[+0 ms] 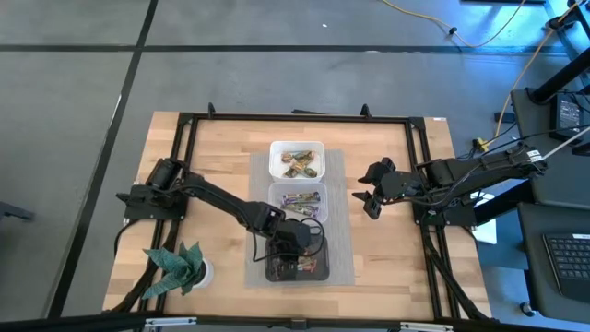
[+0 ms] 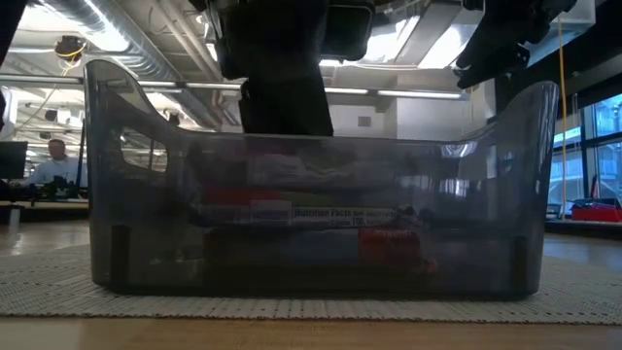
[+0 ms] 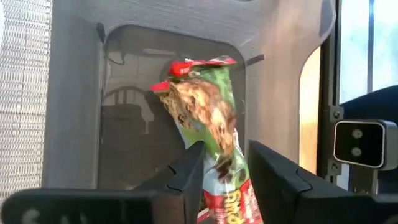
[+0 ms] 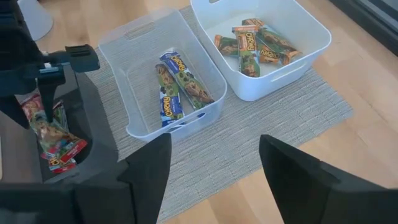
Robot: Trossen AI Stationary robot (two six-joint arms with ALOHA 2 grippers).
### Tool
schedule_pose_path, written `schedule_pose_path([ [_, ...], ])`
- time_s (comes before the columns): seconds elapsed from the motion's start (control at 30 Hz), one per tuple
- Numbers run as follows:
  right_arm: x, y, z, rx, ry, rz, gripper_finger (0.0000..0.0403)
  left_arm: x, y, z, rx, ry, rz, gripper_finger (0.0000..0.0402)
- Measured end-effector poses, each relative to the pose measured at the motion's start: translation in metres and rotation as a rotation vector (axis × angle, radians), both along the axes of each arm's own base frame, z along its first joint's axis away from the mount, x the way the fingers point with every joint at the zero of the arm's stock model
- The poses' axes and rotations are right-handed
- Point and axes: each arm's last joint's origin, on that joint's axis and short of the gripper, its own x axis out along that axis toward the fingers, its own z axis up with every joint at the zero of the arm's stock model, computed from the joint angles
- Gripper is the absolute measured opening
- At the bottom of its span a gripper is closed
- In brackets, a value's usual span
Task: Pick and place Granola Bars by type
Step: Put the red granola bar into the black bin, then return to Home Position
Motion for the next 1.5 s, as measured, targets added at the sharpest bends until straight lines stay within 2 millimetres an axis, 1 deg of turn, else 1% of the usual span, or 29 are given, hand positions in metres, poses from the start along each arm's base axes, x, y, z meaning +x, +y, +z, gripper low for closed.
schedule_pose_path([
  [0.07,0.0,0.0,0.0,0.0,0.0,0.0,0.0246,0.0,0.003,0.001,-0.005,0.002,-0.01,0.0125],
  [0.13,0.0,0.0,0.0,-0.007,0.006,0.006,0.0246,-0.002,0.007,0.007,-0.036,0.013,-0.018,0.0133],
  [0.27,-0.003,-0.001,-0.003,-0.079,0.067,0.075,0.0246,-0.008,0.023,0.032,-0.096,-0.013,-0.028,0.0138],
  [0.43,-0.004,0.001,-0.004,-0.03,0.091,0.119,0.0246,-0.019,0.045,0.07,-0.07,-0.12,-0.03,0.0139],
  [0.5,-0.004,0.002,-0.005,-0.008,0.092,0.124,0.0246,-0.022,0.051,0.08,-0.062,-0.162,-0.026,0.0139],
  [0.6,-0.004,0.003,-0.004,0.034,0.079,0.109,0.0246,-0.025,0.057,0.09,-0.037,-0.198,-0.004,0.0139],
  [0.73,-0.002,0.003,-0.003,0.02,0.054,0.131,0.0246,-0.028,0.068,0.1,0.02,-0.268,-0.027,0.0139],
  [0.83,-0.004,-0.004,-0.014,0.01,0.035,0.129,0.0246,-0.028,0.081,0.112,-0.001,-0.353,-0.072,0.0138],
  [0.9,-0.006,-0.01,-0.023,0.024,-0.023,0.127,0.0246,-0.034,0.092,0.12,0.012,-0.42,-0.085,0.0137],
  [0.97,-0.011,-0.015,-0.033,0.039,-0.085,0.118,0.0246,-0.044,0.106,0.122,0.024,-0.439,-0.054,0.0137],
  [1.03,-0.016,-0.019,-0.043,0.049,-0.162,0.119,0.0246,-0.06,0.12,0.12,0.056,-0.441,0.019,0.0137],
  [1.13,-0.025,-0.025,-0.055,0.053,-0.259,0.14,0.0246,-0.083,0.132,0.121,0.081,-0.577,0.114,0.0139],
  [1.23,-0.034,-0.029,-0.064,0.079,-0.325,0.166,0.0246,-0.109,0.136,0.116,0.069,-0.732,0.151,0.0138],
  [1.4,-0.044,-0.033,-0.071,0.088,-0.45,0.189,0.0246,-0.151,0.14,0.095,0.082,-0.924,0.25,0.0137],
  [1.5,-0.049,-0.035,-0.073,0.066,-0.505,0.191,0.0246,-0.171,0.139,0.077,0.079,-0.995,0.258,0.0138],
])
